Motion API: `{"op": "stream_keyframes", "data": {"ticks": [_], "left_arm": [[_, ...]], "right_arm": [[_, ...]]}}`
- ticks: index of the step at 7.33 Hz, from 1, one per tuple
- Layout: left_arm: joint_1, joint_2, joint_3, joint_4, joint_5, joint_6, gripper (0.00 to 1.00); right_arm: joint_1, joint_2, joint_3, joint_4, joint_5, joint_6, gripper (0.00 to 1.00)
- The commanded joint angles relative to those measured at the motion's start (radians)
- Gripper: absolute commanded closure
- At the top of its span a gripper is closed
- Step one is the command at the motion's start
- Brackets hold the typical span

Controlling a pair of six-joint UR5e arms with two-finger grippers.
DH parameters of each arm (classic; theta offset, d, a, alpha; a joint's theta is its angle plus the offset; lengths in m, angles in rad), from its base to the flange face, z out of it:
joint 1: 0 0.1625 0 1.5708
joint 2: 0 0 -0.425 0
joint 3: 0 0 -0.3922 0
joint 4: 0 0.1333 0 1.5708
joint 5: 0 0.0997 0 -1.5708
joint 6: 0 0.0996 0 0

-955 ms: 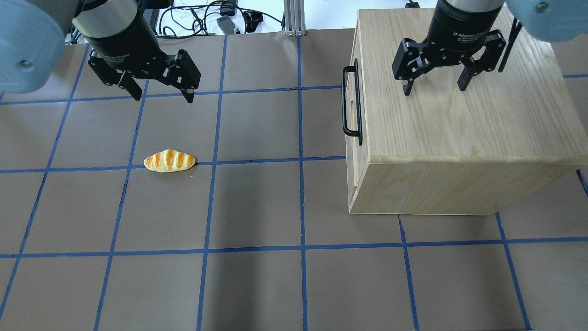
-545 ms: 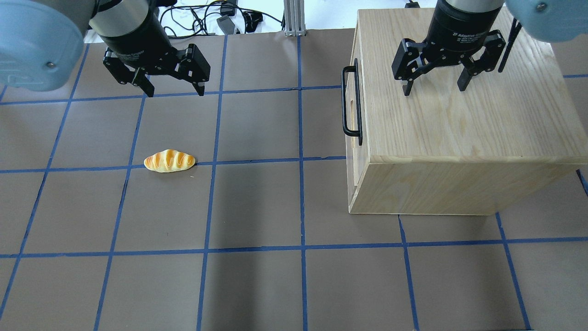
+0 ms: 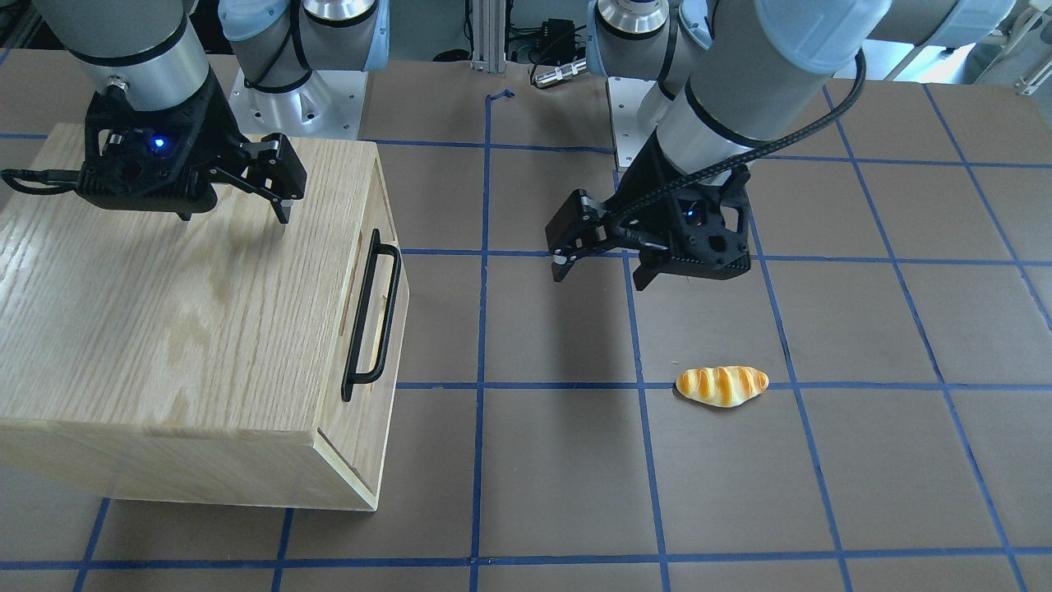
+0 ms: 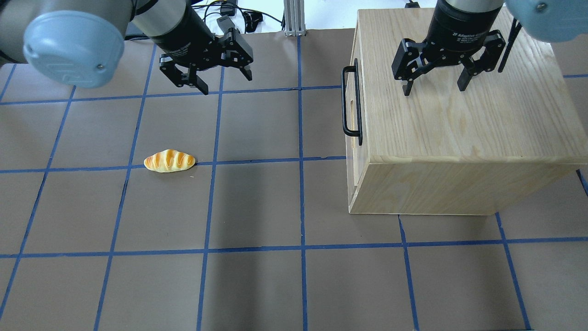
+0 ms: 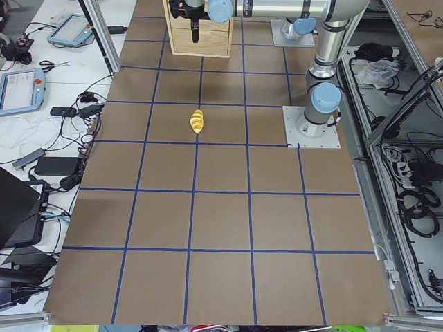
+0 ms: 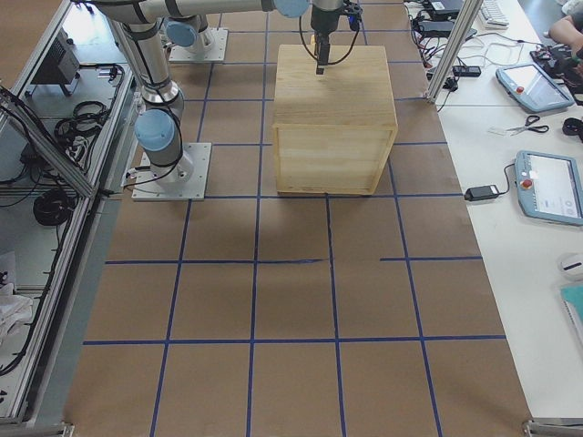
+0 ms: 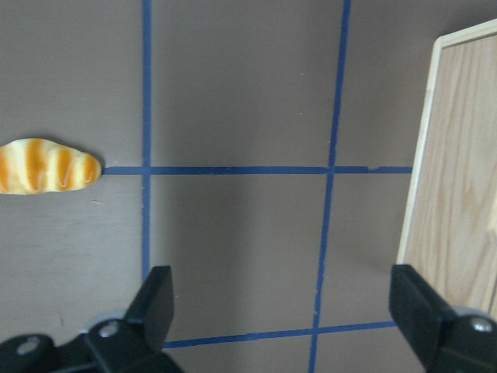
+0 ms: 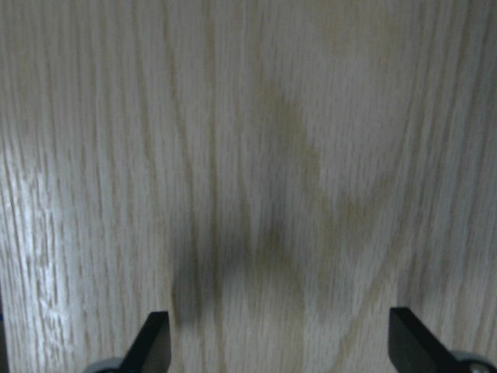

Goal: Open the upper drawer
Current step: 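Move the left gripper toward the black drawer handle on the cabinet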

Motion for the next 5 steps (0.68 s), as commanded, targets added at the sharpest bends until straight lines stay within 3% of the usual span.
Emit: {"op": "stream_keyframes", "data": {"ticks": [1,3,5], "left_arm": [[-0.124,-0.088,-0.003,0.156,-0.034,-0.119,0.00],[-0.195,-0.142,-0.003,0.259,-0.034,-0.129,0.00],[-0.212,-0.170,-0.004,0.276,-0.039,-0.125,0.00]], "right_arm": [[0.000,0.000,-0.001,0.000,0.000,-0.001,0.00],[0.000,0.000,-0.001,0.000,0.000,-0.001,0.00],[0.000,0.000,-0.001,0.000,0.000,0.000,0.00]]}}
